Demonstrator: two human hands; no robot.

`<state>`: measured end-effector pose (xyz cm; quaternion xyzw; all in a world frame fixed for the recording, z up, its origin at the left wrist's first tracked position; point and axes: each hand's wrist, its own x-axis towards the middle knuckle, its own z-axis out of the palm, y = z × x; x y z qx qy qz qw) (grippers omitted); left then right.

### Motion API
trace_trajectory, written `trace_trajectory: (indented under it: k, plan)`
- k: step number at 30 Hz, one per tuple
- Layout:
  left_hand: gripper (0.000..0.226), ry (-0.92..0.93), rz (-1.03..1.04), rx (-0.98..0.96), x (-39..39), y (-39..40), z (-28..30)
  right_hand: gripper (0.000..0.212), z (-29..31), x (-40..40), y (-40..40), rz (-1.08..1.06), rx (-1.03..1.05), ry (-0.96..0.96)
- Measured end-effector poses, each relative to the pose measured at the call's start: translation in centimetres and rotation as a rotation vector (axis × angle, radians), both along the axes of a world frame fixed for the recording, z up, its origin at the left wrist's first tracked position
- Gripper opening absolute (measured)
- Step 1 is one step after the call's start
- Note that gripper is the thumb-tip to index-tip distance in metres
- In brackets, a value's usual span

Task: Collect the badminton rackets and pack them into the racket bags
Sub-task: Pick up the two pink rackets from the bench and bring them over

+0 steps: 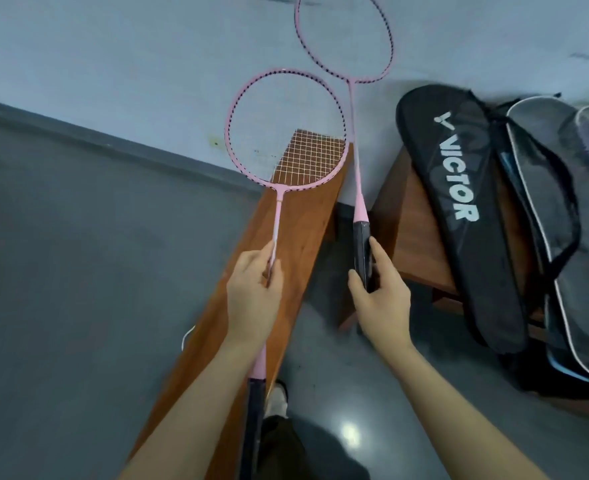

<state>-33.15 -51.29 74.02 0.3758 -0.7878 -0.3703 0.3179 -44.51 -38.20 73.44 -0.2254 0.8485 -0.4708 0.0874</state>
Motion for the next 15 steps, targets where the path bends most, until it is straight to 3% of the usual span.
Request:
trace_trajectory:
  k: [3,7,15]
  plan:
    - [0.032,0.096,-0.032,-0.097,-1.6,5.0,2.7,0.059,2.5,-1.0,5.8,-0.009,-0.056,0.103]
    - [0.033,0.184,-0.048,-0.059,-4.2,13.2,6.3,0.062,5.2,-3.4,15.0,-0.018,-0.119,0.238]
    - [0.032,0.275,-0.186,-0.092,-10.8,26.4,10.2,0.066,8.5,-8.7,30.9,-0.095,-0.148,0.287]
